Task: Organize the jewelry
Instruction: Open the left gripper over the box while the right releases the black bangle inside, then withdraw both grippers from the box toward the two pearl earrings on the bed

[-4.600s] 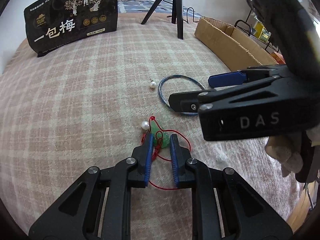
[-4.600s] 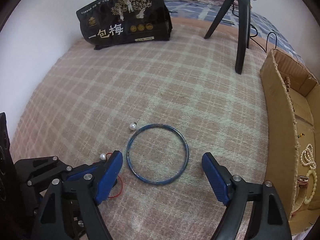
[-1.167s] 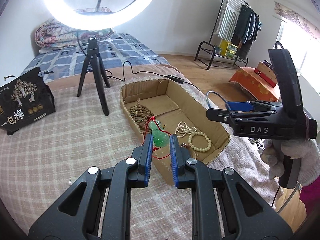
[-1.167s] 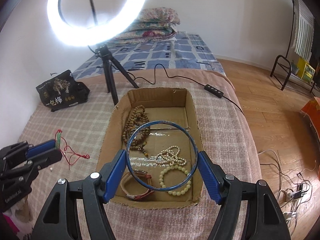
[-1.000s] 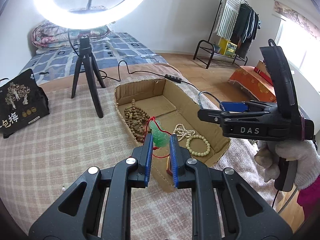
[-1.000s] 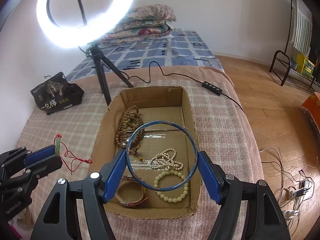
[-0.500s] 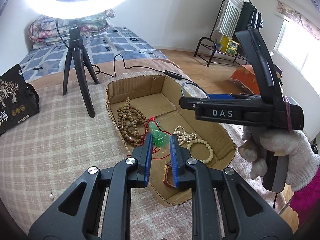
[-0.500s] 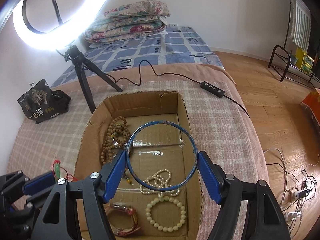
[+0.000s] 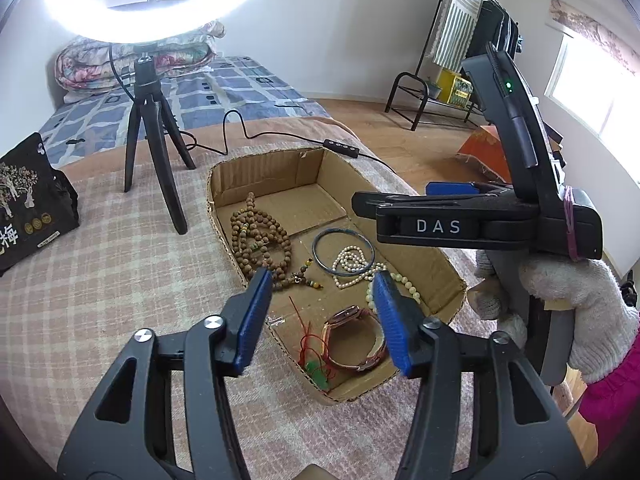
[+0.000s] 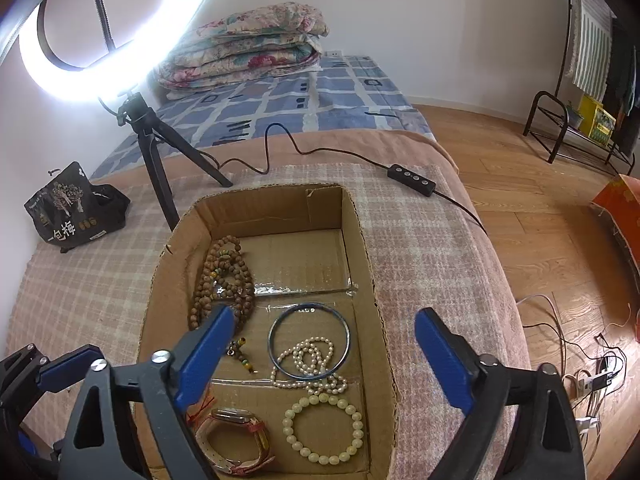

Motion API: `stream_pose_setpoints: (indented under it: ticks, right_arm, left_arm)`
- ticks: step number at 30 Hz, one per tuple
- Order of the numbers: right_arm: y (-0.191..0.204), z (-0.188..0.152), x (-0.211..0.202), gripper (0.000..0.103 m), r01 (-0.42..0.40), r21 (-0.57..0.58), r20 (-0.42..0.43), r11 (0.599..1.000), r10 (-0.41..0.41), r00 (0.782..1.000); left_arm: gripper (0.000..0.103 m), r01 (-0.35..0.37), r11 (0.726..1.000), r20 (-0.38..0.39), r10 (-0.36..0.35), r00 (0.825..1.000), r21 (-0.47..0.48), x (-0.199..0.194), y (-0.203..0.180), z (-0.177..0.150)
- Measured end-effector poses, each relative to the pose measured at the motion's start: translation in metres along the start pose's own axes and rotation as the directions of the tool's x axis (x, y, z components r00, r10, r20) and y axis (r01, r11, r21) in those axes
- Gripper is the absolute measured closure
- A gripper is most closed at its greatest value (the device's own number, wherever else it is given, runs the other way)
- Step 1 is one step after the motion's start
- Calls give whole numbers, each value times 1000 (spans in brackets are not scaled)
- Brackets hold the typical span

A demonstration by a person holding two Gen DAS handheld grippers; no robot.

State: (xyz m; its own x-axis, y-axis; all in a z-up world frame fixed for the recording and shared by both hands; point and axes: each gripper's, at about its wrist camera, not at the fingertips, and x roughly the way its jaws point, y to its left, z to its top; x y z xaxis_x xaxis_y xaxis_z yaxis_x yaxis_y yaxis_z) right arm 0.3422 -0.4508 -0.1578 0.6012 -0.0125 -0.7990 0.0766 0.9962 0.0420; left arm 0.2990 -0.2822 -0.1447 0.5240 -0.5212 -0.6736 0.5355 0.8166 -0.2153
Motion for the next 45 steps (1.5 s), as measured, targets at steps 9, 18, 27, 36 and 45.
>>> stream_pose_setpoints:
  ticks: [9,18,27,36,45]
  right_arm:
    - [8,-2,-13,6,6,-6,-1,1000,-6,1000]
    - [23,-1,-40,6,11,-27,25,1000,-10,1000]
    - [44,-2,-69,6,22,-58,53,998,-19,998]
    - [71,-7,-94,6,-2,-80,71,997,8,997]
    - [105,-17,-108,6,-59,-122,78,991,69,995]
  left_arm:
    - [41,-4,1000,23,4,1000,3,-21,-2,3]
    - [41,-13,1000,54,14,998,-5,-50,4,5]
    - [41,-39,999,87,39,995,0,-87,10,2]
    - [41,-83,997,123,83,989,-1,-129,28,-9]
    - [41,-149,987,118,155,981,-52,-165,76,-38]
